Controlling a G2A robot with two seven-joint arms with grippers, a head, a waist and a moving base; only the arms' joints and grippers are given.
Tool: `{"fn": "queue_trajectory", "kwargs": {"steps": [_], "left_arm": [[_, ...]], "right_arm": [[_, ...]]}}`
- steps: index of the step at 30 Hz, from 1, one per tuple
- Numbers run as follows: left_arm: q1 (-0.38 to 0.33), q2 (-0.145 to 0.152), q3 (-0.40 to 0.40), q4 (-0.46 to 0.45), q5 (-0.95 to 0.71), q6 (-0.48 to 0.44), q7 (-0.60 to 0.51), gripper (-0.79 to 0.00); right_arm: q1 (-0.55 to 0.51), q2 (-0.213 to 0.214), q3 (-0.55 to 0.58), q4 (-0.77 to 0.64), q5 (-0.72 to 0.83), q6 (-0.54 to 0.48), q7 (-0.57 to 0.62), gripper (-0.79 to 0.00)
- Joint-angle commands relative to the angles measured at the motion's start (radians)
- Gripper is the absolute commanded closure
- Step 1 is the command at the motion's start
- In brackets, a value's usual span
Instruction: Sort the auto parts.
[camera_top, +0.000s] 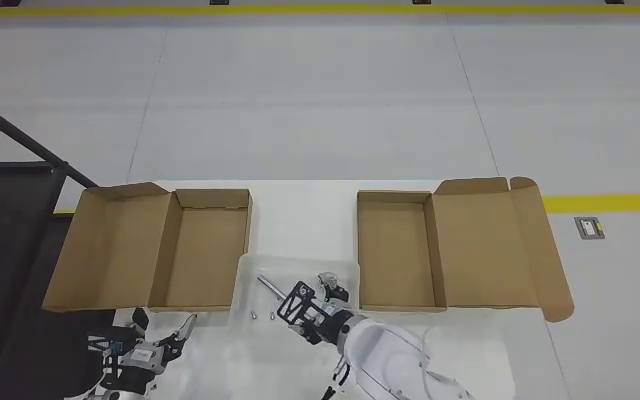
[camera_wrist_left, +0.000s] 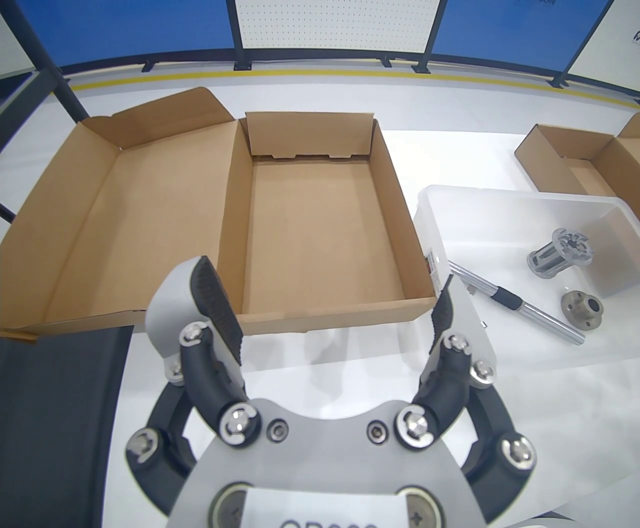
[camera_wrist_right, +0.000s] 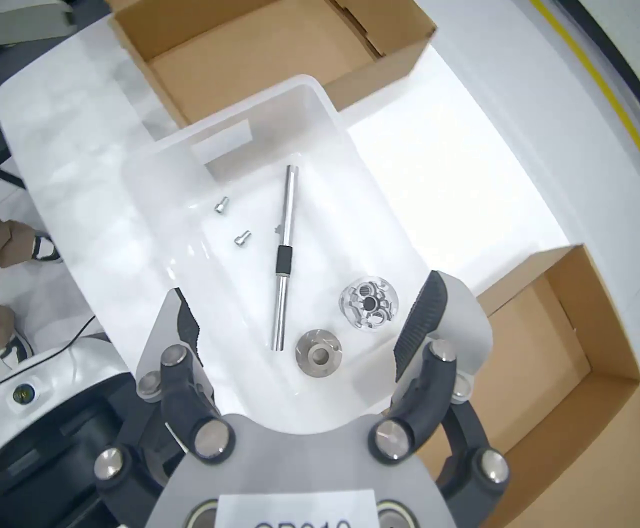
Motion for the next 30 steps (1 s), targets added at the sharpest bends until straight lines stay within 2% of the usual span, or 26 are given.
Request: {"fn": "queue_trajectory", "kwargs": {"steps": [1,6,11,24,30], "left_arm": [[0.000,0.000,0.000,0.000,0.000,0.000,0.000,-0.785],[0.000,0.000,0.000,0.000,0.000,0.000,0.000,-0.785],[0.000,0.000,0.000,0.000,0.000,0.000,0.000,-0.785],[0.000,0.000,0.000,0.000,0.000,0.000,0.000,-0.785],[0.000,0.000,0.000,0.000,0.000,0.000,0.000,-0.785]], "right_arm": [[0.016,-0.011,-0.006,0.038,0.042,0.028,-0.003,-0.785],[0.059,-0.037,-0.022,0.120,0.082,0.091,0.029,-0.785],[0.096,-0.062,-0.049,0.183,0.043,0.178,0.072,-0.785],[0.204,-0.127,-0.075,0.385,0.118,0.219,0.148,-0.785],[0.225,-0.149,-0.079,0.440,0.130,0.232,0.131,-0.785]]}}
